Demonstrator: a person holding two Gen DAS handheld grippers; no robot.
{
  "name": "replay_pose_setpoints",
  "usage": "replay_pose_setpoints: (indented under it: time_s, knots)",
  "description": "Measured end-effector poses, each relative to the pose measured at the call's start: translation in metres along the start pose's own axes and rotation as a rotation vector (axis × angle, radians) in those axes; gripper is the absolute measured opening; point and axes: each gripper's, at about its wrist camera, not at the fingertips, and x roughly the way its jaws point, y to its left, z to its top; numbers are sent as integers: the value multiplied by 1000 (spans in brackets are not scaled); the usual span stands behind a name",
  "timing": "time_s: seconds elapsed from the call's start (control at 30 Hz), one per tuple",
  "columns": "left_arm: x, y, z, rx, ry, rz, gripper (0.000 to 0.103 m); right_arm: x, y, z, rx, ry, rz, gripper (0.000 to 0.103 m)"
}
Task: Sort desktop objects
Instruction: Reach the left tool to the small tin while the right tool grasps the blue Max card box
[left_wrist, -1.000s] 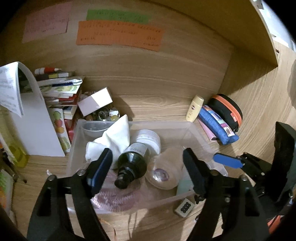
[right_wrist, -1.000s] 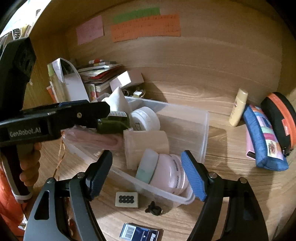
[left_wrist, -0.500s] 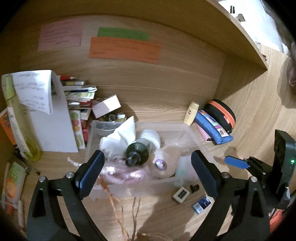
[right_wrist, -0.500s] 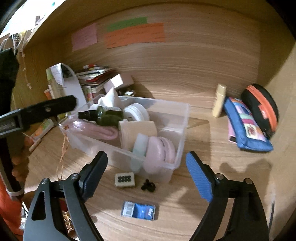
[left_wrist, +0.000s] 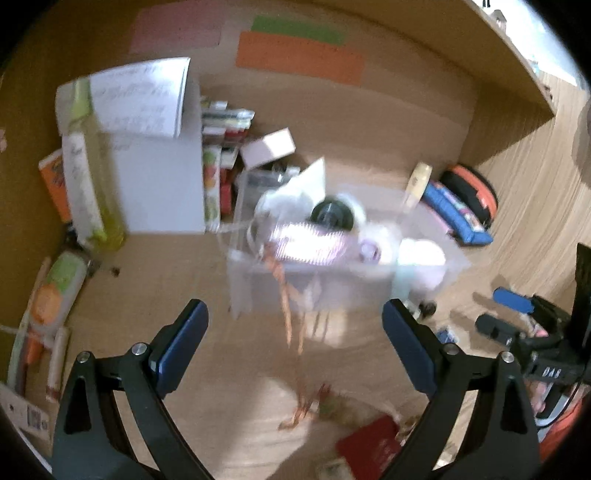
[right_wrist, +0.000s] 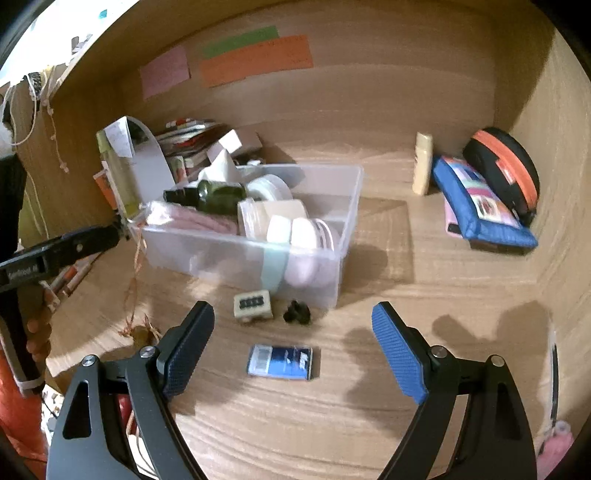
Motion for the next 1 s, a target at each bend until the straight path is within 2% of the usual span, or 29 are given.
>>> replay_pose_setpoints:
  time_s: [0.17,0.27,0.37,0.6,0.7,0.93,1.0]
  knots:
    - [1,6,-27,15,65,36,96,2,-5,-11,33,32,3,86]
    - [-1,12,-42,-8,110,-10,96,0,-7,-17,42,28,-33,86]
    - [-13,12,-55,-7,95,-20,96,2,-12,-21,55,33,-77,86]
    - [-39,-1,-81,119,55,10,96,12,-18,-28,111,92,-61,86]
    - [-38,-1,-91,127,82,1,96,15,-9,-31,86,105,-71,86]
    - [-27,-4,-107,139,143,-77,92,23,14,-36,2,139,-77,86]
    - [-25,-9,-111,163,142,-67,91,28,18,-37,-11,149,-76,86]
